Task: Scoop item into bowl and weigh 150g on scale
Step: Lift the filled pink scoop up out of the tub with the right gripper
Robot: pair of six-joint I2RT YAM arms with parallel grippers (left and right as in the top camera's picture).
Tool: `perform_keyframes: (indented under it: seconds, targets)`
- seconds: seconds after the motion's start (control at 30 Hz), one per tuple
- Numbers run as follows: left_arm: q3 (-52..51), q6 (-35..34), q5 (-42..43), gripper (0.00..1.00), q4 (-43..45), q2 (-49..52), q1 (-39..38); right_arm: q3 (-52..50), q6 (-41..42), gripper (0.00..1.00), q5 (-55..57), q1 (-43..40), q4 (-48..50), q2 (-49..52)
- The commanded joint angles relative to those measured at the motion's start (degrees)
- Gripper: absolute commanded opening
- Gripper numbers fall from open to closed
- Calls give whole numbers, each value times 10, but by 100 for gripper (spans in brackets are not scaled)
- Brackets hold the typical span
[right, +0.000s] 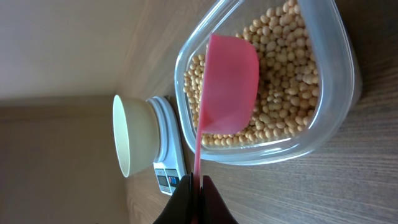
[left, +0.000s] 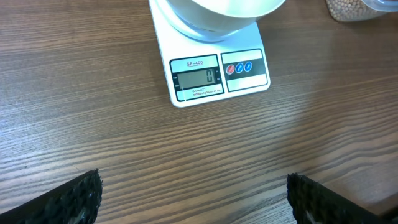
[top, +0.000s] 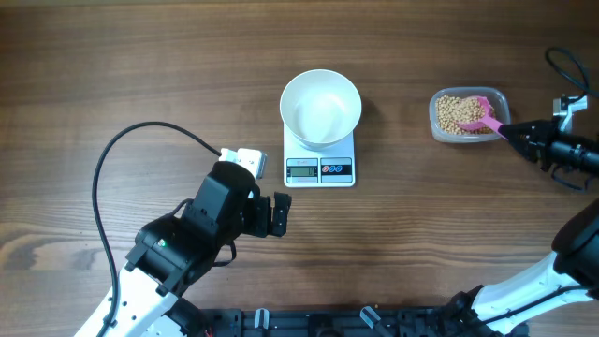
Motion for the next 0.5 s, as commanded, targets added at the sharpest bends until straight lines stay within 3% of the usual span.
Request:
perform_keyframes:
  seconds: [0.0, 0.47]
  targets:
    - [8, 7, -10, 100, 2, 2, -2, -3, -33, 4, -43, -13, -5, 10]
    - [8, 7, -10, 100, 2, 2, -2, -3, -107, 4, -121, -55, -61, 10]
